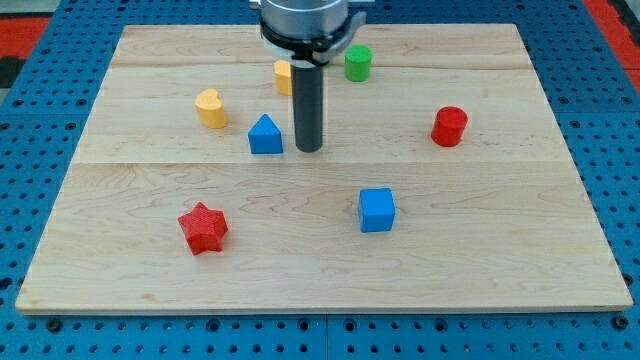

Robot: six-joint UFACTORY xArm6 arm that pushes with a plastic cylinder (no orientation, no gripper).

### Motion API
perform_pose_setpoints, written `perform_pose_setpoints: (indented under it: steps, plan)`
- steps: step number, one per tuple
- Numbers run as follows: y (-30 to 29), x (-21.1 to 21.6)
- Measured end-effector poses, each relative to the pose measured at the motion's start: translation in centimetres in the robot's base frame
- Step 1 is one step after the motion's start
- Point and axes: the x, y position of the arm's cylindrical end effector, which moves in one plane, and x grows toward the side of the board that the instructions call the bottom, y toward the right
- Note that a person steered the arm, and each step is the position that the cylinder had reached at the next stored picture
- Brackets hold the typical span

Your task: Move blue triangle towards the center left

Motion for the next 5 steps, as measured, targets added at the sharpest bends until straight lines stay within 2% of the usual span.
perform_pose_setpoints:
  steps: [2,5]
  plan:
    - [-4.5,0.2]
    - [-6.5,0.3]
